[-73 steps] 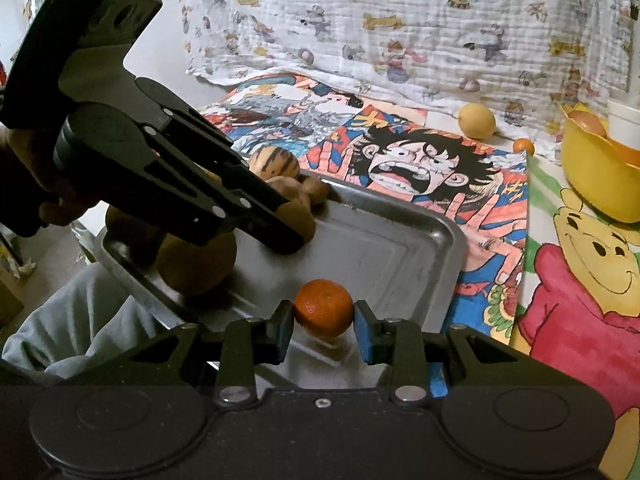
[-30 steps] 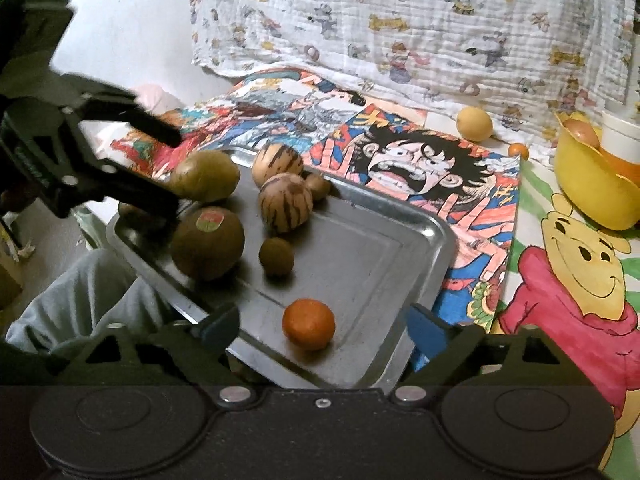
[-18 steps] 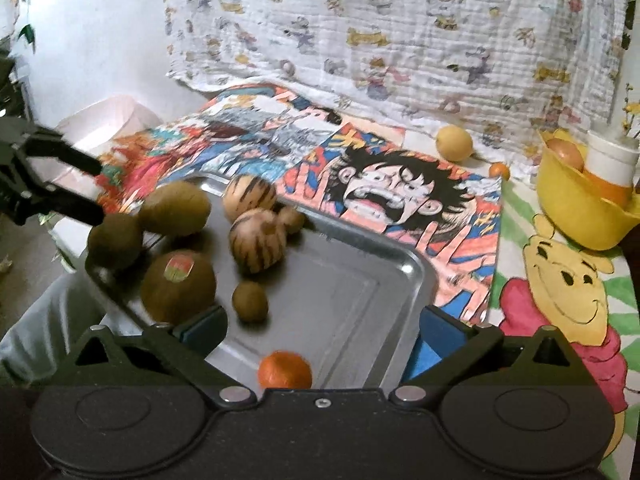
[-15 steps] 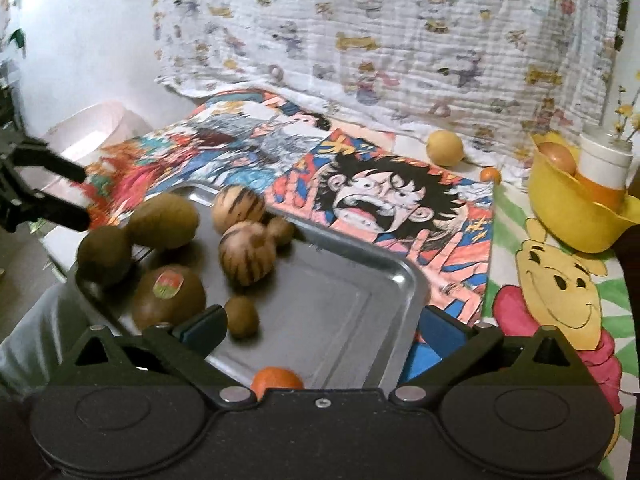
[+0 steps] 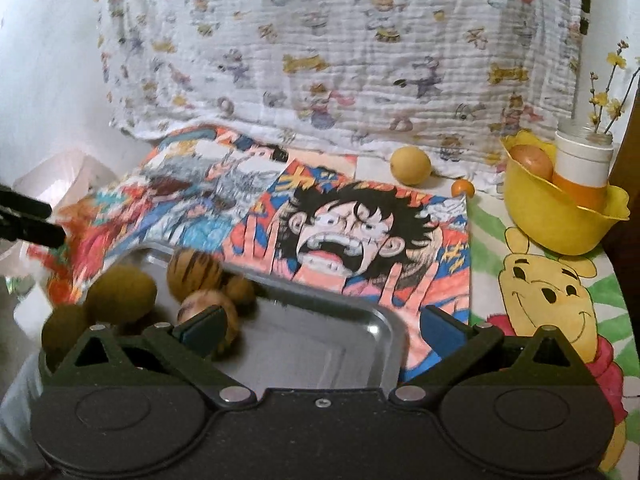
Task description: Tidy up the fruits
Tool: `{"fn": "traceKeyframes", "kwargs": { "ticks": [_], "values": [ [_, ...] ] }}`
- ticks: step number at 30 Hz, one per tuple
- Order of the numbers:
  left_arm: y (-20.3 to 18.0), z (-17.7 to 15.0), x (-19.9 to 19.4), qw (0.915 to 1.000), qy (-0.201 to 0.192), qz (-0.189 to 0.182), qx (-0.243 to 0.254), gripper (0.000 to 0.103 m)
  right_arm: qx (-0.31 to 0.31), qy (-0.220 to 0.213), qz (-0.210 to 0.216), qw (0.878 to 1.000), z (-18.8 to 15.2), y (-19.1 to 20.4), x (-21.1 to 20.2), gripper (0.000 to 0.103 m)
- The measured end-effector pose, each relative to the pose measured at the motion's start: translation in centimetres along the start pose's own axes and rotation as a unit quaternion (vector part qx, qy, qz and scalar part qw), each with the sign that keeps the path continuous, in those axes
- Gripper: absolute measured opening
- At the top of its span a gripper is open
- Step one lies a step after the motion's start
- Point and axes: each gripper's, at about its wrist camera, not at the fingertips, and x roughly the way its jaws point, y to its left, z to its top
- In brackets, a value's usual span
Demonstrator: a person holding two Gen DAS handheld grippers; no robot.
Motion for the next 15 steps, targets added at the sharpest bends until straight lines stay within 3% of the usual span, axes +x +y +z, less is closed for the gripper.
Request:
{"fn": "traceKeyframes", "kwargs": {
  "ticks": [15],
  "values": [
    [-4.5,7.8,7.0,0.9997,0.013,-0.022,0.005,0.102,0.022,-0.021,0.021,0.999,4.4,-3.7,4.3,0.102]
  ]
}}
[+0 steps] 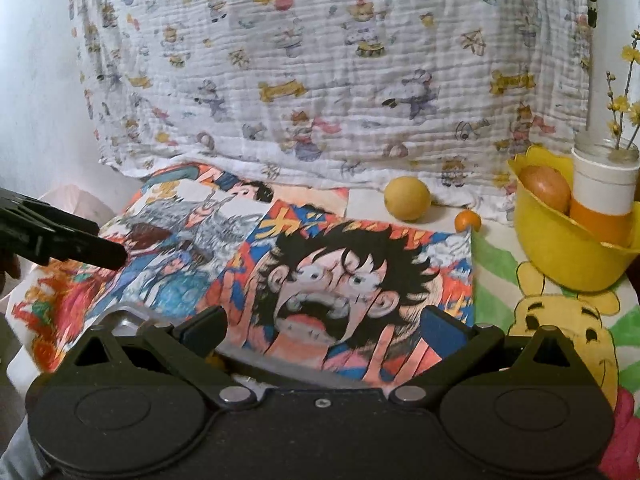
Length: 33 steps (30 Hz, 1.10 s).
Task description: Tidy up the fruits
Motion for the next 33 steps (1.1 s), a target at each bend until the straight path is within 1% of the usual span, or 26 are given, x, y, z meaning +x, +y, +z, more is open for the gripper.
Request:
{"fn": "traceKeyframes", "kwargs": {
  "ticks": [4,7,9,12,17,21,25,27,28,31,33],
  "values": [
    [-0.6,2.2,2.2,0.9999,0.011,-0.009,-0.003,0.102,0.002,-0.006,-0.011,1.0,1.5,-1.2,0.9,0.102],
    [-1.4,4.0,3.9,0.9999,0.011,-0.008,0.01,0.102,-0.001,-0.013,-0.032,0.999,2.4,-2.1,1.7,0.102],
    [-1.9,5.1,5.2,0.9997,0.007,-0.003,0.023,0.102,-0.002,-0.021,-0.057,0.998,3.0,-2.9,2.5,0.102],
    [-2.6,6.7,7.2,0.9994,-0.003,0.0,0.036,0.102,0.009,-0.029,-0.079,0.996,3.2,-4.3,3.9,0.102],
    [-3.5,9.0,11.1,0.9983,-0.024,-0.016,0.051,0.102,0.009,-0.038,-0.108,0.993,3.3,-6.2,6.5,0.102],
    [-4.2,10.4,14.6,0.9964,-0.041,-0.035,0.066,0.102,0.002,-0.044,-0.122,0.992,3.7,-7.1,8.4,0.101],
    [-4.9,11.5,18.0,0.9949,-0.052,-0.058,0.065,0.102,-0.022,-0.044,-0.137,0.989,4.4,-7.6,10.5,0.093],
    [-5.1,12.0,19.3,0.9942,-0.051,-0.075,0.057,0.102,-0.036,-0.04,-0.147,0.988,4.7,-7.9,11.7,0.087],
    [-5.3,12.2,19.9,0.9938,-0.051,-0.082,0.054,0.102,-0.041,-0.035,-0.153,0.987,4.8,-8.0,12.2,0.082],
    [-5.9,12.5,21.4,0.9925,-0.053,-0.096,0.054,0.102,-0.055,-0.026,-0.171,0.983,4.9,-8.3,13.9,0.072],
    [-6.3,12.6,22.1,0.9912,-0.055,-0.104,0.061,0.102,-0.066,-0.027,-0.188,0.98,4.9,-8.3,14.8,0.069]
  ]
}}
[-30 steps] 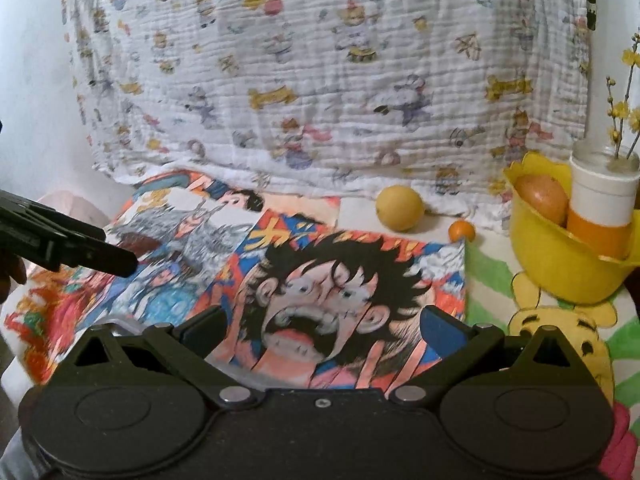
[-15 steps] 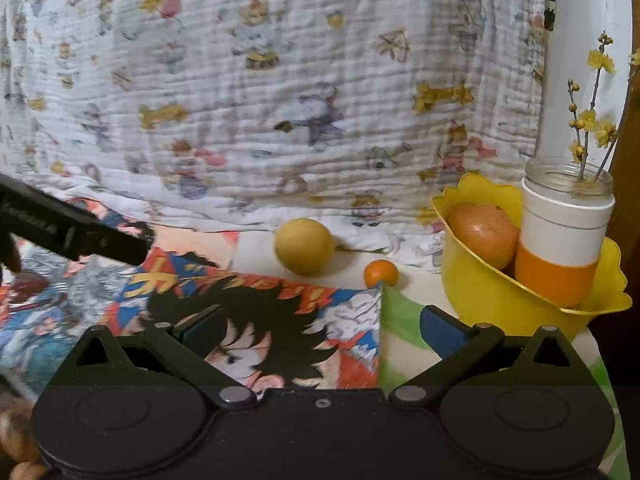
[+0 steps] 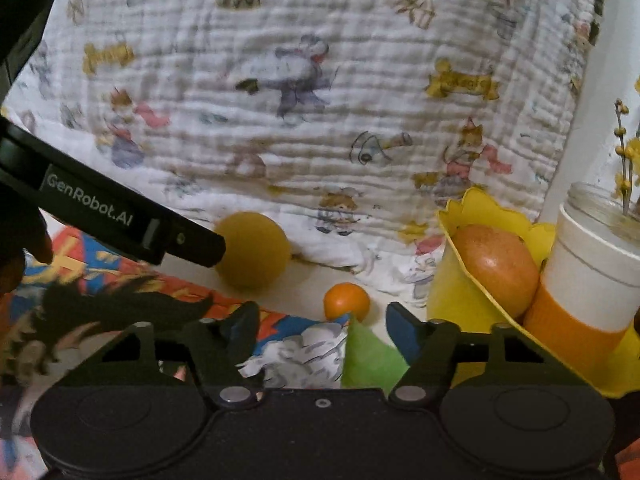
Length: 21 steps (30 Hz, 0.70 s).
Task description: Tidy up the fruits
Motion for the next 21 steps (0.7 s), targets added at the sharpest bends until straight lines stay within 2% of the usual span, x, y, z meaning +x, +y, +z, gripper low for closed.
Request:
{"fn": "traceKeyframes", "kwargs": {
  "ticks": [5,8,21],
  "values": [
    [-0.6,0.3,1.2,0.9998,-0.011,-0.009,0.011,0.098,-0.019,0.006,-0.038,0.999,-0.1,0.6,1.6,0.059],
    [-0.6,0.4,1.7,0.9998,-0.012,-0.011,0.006,0.094,-0.029,0.011,-0.053,0.998,0.0,0.6,2.2,0.056],
    [-0.3,0.7,3.6,0.9996,-0.005,-0.026,-0.003,0.076,-0.061,0.017,-0.051,0.997,-0.1,1.0,3.9,0.048]
  ]
}}
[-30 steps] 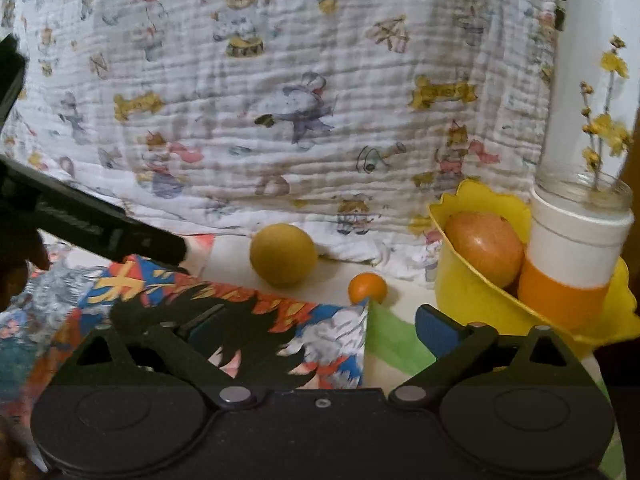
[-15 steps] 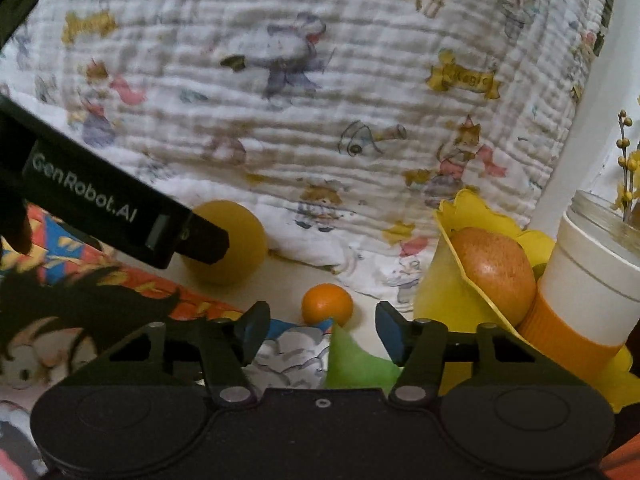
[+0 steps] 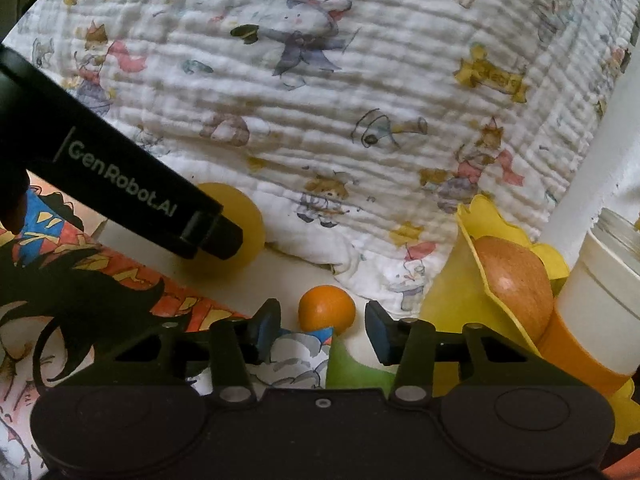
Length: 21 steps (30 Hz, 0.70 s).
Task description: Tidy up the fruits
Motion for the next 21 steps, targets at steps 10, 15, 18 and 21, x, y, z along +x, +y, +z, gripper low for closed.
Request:
{"fn": "traceKeyframes", "kwargs": {
  "ticks": [10,15,18,21],
  "values": [
    [-0.4,0.1,0.3,0.9997,-0.003,-0.023,0.0,0.057,-0.008,0.008,-0.009,1.0,0.1,0.2,0.8,0.034],
    [-0.6,0.2,0.3,0.9998,0.002,-0.02,0.003,0.056,-0.014,0.007,-0.012,1.0,0.2,0.2,0.8,0.034],
    [-0.7,0.2,-0.1,0.9999,0.009,-0.013,0.002,0.056,-0.019,0.0,-0.012,1.0,0.3,0.3,0.4,0.033],
    [-0.4,0.1,-0.7,0.9998,0.015,-0.006,-0.007,0.056,-0.025,-0.012,-0.011,1.0,0.4,0.5,-0.5,0.033]
  ]
}}
